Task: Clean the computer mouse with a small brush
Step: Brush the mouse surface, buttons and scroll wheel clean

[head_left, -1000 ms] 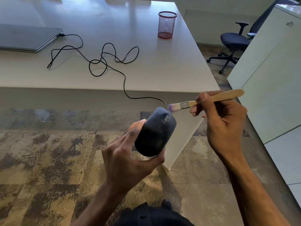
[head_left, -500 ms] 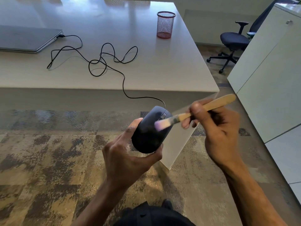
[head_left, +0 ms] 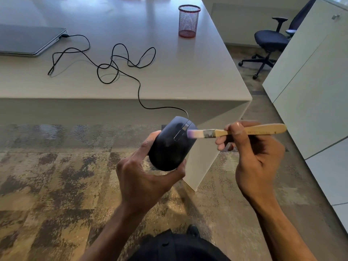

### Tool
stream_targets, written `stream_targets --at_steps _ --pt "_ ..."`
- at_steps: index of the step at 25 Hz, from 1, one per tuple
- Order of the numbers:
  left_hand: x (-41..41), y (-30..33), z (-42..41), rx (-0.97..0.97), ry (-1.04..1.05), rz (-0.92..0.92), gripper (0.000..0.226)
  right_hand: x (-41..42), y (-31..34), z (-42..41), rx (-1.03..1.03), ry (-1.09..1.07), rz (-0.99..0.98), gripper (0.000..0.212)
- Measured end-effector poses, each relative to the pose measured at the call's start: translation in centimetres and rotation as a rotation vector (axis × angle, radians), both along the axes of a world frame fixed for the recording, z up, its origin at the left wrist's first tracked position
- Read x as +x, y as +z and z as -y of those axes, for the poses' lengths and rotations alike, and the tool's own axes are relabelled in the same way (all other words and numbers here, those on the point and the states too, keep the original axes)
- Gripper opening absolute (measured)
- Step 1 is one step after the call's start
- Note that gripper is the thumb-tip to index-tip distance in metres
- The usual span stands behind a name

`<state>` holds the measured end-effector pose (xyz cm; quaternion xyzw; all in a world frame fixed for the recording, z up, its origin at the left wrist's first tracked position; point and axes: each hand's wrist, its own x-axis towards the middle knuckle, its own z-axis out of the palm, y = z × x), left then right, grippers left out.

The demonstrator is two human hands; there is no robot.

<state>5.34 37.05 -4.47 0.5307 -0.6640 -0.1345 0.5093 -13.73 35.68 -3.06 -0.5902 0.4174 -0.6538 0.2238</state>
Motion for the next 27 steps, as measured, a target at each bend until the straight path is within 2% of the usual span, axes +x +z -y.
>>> stream_targets --at_steps 3,6,9,15,17,20,22,24,27 --pt "-0.1 -0.3 0.1 0.002 0.005 0.006 0.074 0.6 0.3 -1.4 -0.022 0.200 0.024 0.019" --pt "-0.3 -0.5 0.3 0.018 0.010 -0.011 0.072 0.9 0.3 -1.7 0.059 0.310 -0.068 0.016" --pt "-0.6 -0.4 0.4 0.023 -0.009 -0.021 0.075 -0.1 0.1 -0.8 0.084 0.240 -0.070 0.019" --pt "-1.1 -0.2 0.6 0.018 -0.005 0.001 0.071 -3.5 0.8 2.4 0.117 -0.109 -0.019 0.017" --pt "-1.5 -0.1 0.6 0.002 -0.010 0.016 0.069 -3.6 1.4 3.0 0.061 -0.113 -0.021 0.016" --pt "-1.8 0.1 0.7 -0.025 -0.028 0.023 0.068 -2.9 1.8 3.5 0.065 -0.069 -0.129 0.017" --pt "-2.0 0.0 0.9 -0.025 -0.025 0.025 0.069 -2.6 1.9 4.1 0.080 -0.163 -0.185 0.016" --pt "-2.1 0.0 1.0 -0.014 -0.022 0.024 0.070 -2.3 2.4 4.7 0.052 -0.205 -0.149 0.015" --pt "-2.1 0.0 1.1 -0.020 -0.026 0.041 0.069 -1.7 3.0 5.1 0.021 -0.042 -0.129 0.015"
